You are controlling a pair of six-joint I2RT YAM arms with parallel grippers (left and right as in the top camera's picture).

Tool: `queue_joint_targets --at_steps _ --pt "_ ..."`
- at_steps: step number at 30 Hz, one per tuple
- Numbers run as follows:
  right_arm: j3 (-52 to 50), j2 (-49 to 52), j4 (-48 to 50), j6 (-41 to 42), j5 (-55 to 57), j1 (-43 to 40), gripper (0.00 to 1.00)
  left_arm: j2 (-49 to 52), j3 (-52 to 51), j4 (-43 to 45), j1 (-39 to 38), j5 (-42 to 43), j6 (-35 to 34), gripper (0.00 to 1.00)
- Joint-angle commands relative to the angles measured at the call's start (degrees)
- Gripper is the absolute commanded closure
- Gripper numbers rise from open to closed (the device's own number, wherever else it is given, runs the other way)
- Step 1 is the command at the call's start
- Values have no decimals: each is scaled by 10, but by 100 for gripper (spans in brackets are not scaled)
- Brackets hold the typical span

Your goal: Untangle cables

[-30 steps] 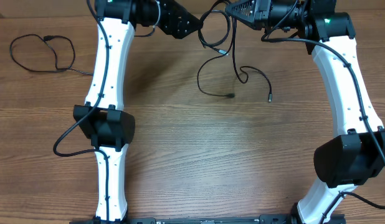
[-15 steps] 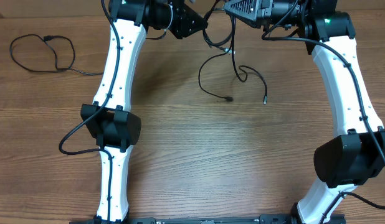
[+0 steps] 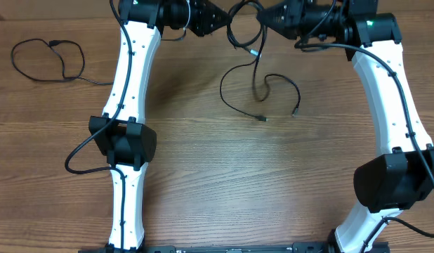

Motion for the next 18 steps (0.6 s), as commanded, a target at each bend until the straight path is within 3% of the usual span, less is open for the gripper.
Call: queue_joint_targets --at_steps 1,2,4,10,12,16,18 --pt "14 -11 -37 -87 320 19 84 7 0 38 7 56 -117 96" --pt "14 -11 -43 -87 358 24 80 7 0 49 8 62 -130 96" --pt "14 -11 -42 -86 388 32 54 7 0 68 12 61 -158 96" --pt "15 -23 -43 -17 389 31 39 7 0 75 23 45 -192 96" --pt "15 -33 -42 -3 389 27 26 7 0 75 24 26 -206 96" --pt "15 -58 -34 44 328 24 24 7 0 77 24 -2 -230 96" --pt "15 -62 -30 70 272 27 30 7 0 80 24 -10 -234 96"
